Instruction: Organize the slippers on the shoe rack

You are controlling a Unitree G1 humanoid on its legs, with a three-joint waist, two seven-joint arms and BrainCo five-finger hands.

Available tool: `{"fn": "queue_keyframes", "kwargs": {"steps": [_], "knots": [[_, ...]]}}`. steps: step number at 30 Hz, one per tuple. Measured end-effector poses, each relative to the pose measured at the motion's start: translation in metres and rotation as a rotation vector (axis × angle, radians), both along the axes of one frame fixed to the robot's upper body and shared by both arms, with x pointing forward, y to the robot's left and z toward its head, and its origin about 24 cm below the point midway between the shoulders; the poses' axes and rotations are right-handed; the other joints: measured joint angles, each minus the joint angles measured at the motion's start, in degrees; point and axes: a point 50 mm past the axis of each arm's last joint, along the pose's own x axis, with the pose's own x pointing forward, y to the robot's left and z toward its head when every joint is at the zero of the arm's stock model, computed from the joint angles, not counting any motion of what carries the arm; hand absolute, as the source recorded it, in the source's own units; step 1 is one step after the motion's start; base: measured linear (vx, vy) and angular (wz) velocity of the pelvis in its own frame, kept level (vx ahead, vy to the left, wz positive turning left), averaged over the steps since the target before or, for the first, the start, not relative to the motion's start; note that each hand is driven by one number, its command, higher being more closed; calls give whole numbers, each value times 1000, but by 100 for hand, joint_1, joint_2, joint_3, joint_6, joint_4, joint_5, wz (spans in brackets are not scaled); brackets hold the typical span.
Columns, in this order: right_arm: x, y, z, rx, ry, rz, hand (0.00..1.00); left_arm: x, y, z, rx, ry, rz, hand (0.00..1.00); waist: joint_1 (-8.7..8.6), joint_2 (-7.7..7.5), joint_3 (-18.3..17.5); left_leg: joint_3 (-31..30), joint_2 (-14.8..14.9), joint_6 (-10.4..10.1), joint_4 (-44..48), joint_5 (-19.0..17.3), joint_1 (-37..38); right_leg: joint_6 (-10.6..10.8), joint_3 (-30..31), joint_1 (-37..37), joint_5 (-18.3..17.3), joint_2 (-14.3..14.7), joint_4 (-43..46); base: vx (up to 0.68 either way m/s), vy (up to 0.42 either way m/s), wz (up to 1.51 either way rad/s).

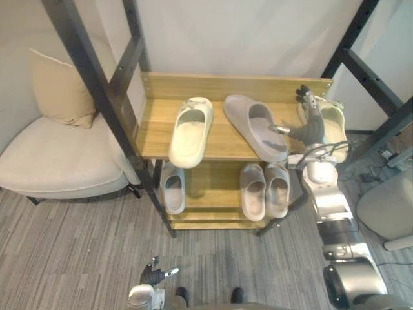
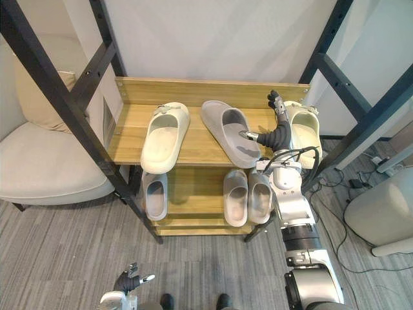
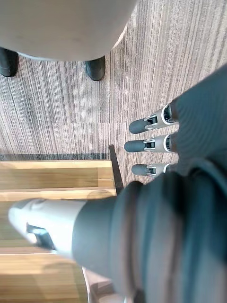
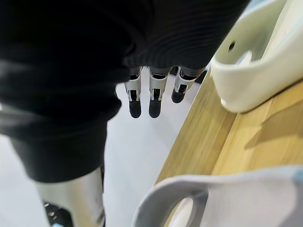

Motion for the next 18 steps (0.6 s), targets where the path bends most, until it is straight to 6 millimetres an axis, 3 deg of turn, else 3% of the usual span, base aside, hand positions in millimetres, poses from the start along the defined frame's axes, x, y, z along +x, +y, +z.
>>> {"fn": "queue_keyframes", "kwargs": {"steps": [18], "knots": [[24,-1,20,5,14,-56,0,9,0,6,-5,-52,-9,0,53,-11,298,-18,-43,27,-102,68,-56,30,-81,-93,38,-37,10,0,0,0]]}}
